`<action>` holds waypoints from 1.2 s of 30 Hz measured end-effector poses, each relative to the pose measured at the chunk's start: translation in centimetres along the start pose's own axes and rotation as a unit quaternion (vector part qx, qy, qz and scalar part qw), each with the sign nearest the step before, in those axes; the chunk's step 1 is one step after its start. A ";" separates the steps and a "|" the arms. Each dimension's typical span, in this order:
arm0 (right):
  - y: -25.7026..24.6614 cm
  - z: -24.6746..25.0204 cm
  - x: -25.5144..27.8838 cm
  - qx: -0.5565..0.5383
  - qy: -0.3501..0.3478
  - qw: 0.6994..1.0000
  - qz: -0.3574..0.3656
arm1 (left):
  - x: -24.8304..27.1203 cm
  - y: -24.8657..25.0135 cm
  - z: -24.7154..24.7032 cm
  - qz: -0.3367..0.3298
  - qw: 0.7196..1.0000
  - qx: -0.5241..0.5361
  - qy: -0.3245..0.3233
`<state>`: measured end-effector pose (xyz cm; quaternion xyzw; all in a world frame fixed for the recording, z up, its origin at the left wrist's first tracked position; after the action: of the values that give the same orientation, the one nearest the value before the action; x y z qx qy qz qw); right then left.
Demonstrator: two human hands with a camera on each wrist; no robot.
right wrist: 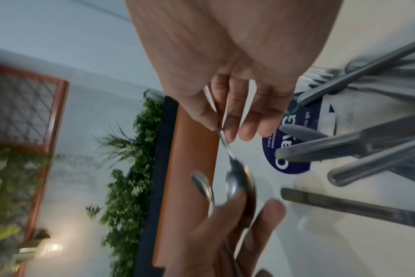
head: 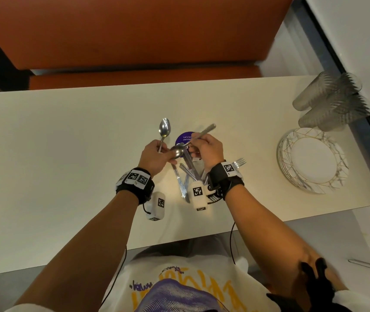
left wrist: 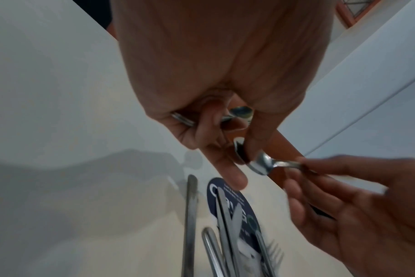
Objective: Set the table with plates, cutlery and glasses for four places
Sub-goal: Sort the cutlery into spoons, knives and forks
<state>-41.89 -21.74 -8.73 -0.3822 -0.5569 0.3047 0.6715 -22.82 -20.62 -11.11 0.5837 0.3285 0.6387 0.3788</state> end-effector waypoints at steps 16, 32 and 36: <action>0.3 -3.1 1.2 0.314 -0.170 0.927 0.111 | -1.5 2.1 3.5 -0.070 0.986 -0.036 0.148; -1.8 0.0 -0.2 0.158 -0.010 0.983 0.094 | 0.2 2.2 -1.3 -0.018 0.999 -0.029 0.018; -1.9 -0.3 -0.3 0.059 0.005 0.998 0.036 | 0.7 2.2 -3.1 -0.020 0.997 -0.069 -0.036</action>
<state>-41.68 -23.06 -7.28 -0.3636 -0.5203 0.3587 0.6844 -26.11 -21.02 -9.22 0.5725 0.2813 0.6306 0.4421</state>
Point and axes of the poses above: each hand's wrist, its own x-axis away from the middle knuckle, its own z-axis out of the back of the hand, y = z × x, the point moved 6 cm from there along -x, towards the middle knuckle, and after that the axes turned 5 degrees about x, right-handed, at the moved point
